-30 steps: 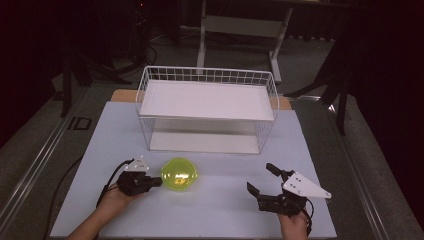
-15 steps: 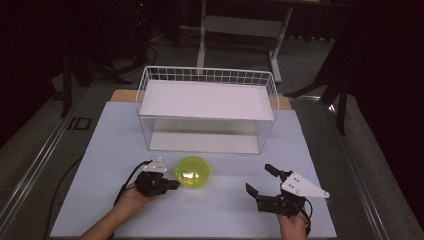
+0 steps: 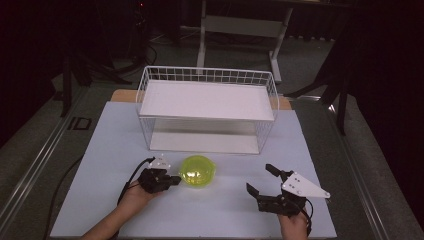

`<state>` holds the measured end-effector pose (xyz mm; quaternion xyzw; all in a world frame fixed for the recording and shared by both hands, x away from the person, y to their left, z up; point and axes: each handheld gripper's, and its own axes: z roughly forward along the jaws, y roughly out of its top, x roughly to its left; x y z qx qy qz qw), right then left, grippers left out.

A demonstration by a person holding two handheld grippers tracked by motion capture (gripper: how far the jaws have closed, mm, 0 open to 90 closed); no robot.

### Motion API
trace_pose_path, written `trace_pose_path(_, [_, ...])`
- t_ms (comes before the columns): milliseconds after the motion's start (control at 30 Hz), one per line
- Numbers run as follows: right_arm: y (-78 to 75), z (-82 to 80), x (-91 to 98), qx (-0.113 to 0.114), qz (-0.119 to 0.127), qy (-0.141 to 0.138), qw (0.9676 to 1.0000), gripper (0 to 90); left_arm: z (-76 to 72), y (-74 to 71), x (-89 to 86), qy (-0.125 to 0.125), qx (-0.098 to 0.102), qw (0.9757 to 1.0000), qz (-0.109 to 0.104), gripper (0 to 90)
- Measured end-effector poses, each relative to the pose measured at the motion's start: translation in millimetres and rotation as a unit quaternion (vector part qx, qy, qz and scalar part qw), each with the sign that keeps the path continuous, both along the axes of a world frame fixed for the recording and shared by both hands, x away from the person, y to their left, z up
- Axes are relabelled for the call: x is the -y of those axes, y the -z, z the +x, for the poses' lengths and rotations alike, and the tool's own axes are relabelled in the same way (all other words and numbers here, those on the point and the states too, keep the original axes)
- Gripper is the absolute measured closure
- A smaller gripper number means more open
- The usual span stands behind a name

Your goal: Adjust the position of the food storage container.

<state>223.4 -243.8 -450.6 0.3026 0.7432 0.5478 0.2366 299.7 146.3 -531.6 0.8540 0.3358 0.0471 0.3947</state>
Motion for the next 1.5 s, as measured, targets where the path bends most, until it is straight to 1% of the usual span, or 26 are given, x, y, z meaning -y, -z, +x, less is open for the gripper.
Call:
trace_pose_path(67, [-0.2, -0.3, -0.3, 0.002, 0.000, 0.001, 1.0000, 13.7, 5.0, 1.3, 0.7, -0.007, -0.004, 0.9999, -0.006, 90.0])
trace_pose_path(200, [0.0, -0.2, -0.3, 0.004, 0.000, 0.002, 1.0000, 13.7, 11.0, 3.5, 9.1, -0.005, -0.011, 0.9999, -0.010, 90.0])
trace_pose_path(333, [0.8, -0.4, 0.1, 0.000, -0.001, 0.002, 1.0000, 13.8, 12.2, 3.1, 18.2, 0.005, -0.012, 0.9998, -0.015, 90.0])
trace_pose_path(433, [1.1, 0.0, 1.4, -0.001, 0.001, 0.001, 1.0000, 13.8, 13.5, 2.6, 27.0, 0.011, -0.013, 0.9998, -0.014, 90.0])
trace_pose_path(467, [1.1, 0.0, 1.4, -0.001, 0.001, 0.001, 1.0000, 13.8, 13.5, 2.6, 27.0, 0.011, -0.013, 0.9998, -0.014, 90.0])
trace_pose_path(500, [1.1, 0.2, 1.8, -0.001, 0.001, 0.002, 1.0000, 13.7, 14.4, 2.4, 33.9, 0.017, -0.012, 0.9997, -0.015, 90.0])
trace_pose_path(533, [1.0, 0.2, 2.2, -0.001, 0.002, 0.002, 1.0000, 13.8, 14.9, 2.4, 36.5, 0.023, -0.014, 0.9995, -0.014, 90.0])
trace_pose_path(667, [1.0, -0.2, 2.0, 0.000, 0.000, 0.001, 1.0000, 13.8, 14.7, 2.7, 44.1, 0.027, -0.016, 0.9993, -0.019, 90.0])
trace_pose_path(700, [1.2, -0.2, 2.1, 0.000, 0.000, 0.001, 1.0000, 13.8, 14.8, 2.6, 48.7, 0.033, -0.017, 0.9991, -0.018, 90.0])
trace_pose_path(733, [1.6, -0.1, 2.0, -0.001, -0.001, 0.001, 1.0000, 13.7, 14.7, 2.6, 50.8, 0.033, -0.016, 0.9992, -0.017, 90.0])
trace_pose_path(767, [1.8, -0.1, 2.1, -0.001, -0.002, 0.001, 1.0000, 13.7, 15.2, 2.8, 52.8, 0.031, -0.021, 0.9991, -0.020, 90.0])
trace_pose_path(800, [2.1, 0.0, 2.3, -0.002, -0.002, 0.000, 1.0000, 13.7, 15.7, 2.9, 54.4, 0.033, -0.022, 0.9989, -0.025, 90.0])
trace_pose_path(867, [2.3, 0.1, 2.5, -0.003, -0.002, 0.002, 1.0000, 13.8, 15.5, 1.9, 56.2, 0.035, -0.018, 0.9990, -0.021, 90.0])
trace_pose_path(933, [2.4, -0.4, 2.3, -0.001, -0.004, 0.002, 1.0000, 13.8, 14.4, 0.0, 51.7, 0.034, -0.021, 0.9988, -0.030, 89.9])
trace_pose_path(967, [2.6, -0.9, 1.9, 0.000, -0.007, 0.002, 1.0000, 13.7, 13.6, -1.5, 47.9, 0.031, -0.017, 0.9990, -0.028, 87.5])
trace_pose_path(1033, [3.7, -0.9, 0.3, -0.001, -0.010, 0.000, 0.9999, 13.7, 11.2, -5.2, 37.9, 0.029, -0.013, 0.9987, -0.039, 79.8])
trace_pose_path(1067, [4.2, -0.5, -0.4, 0.000, -0.010, -0.001, 0.9999, 13.7, 9.3, -7.3, 32.8, 0.025, -0.014, 0.9984, -0.049, 75.9])
trace_pose_path(1133, [4.9, -0.1, -1.9, -0.003, -0.011, -0.002, 0.9999, 13.7, 3.8, -11.9, 23.7, 0.022, -0.013, 0.9975, -0.066, 62.7])
trace_pose_path(1200, [5.4, -0.2, -3.5, -0.003, -0.013, -0.004, 0.9999, 13.7, -3.1, -16.0, 16.5, 0.017, -0.004, 0.9968, -0.078, 52.5])
trace_pose_path(1233, [5.8, -0.3, -4.6, -0.003, -0.013, -0.006, 0.9999, 13.6, -6.3, -17.7, 13.6, 0.012, 0.000, 0.9968, -0.079, 43.3])
trace_pose_path(1267, [6.1, -0.6, -5.5, -0.003, -0.014, -0.006, 0.9999, 13.6, -9.5, -18.9, 10.9, 0.017, -0.001, 0.9964, -0.083, 35.1])
trace_pose_path(1333, [6.5, -1.7, -7.7, 0.001, -0.012, -0.007, 0.9999, 12.9, -16.2, -21.4, 7.6, 0.003, 0.003, 0.9971, -0.077, 12.8])
trace_pose_path(1367, [6.3, -2.4, -8.6, 0.003, -0.012, -0.008, 0.9999, 12.5, -19.2, -22.8, 4.9, -0.001, 0.004, 0.9965, -0.083, 11.3])
trace_pose_path(1400, [6.2, -3.4, -9.9, 0.006, -0.011, -0.007, 0.9999, 12.5, -22.0, -24.5, 2.6, -0.010, 0.007, 0.9962, -0.086, 9.8])
trace_pose_path(1433, [5.9, -3.9, -10.8, 0.009, -0.013, -0.005, 0.9999, 12.3, -24.3, -26.7, 0.3, -0.018, 0.009, 0.9959, -0.088, 5.8])
trace_pose_path(1500, [5.5, -3.8, -12.7, 0.006, -0.017, -0.011, 0.9998, 12.6, -29.5, -32.9, -4.3, -0.031, 0.031, 0.9946, -0.094, 3.0])
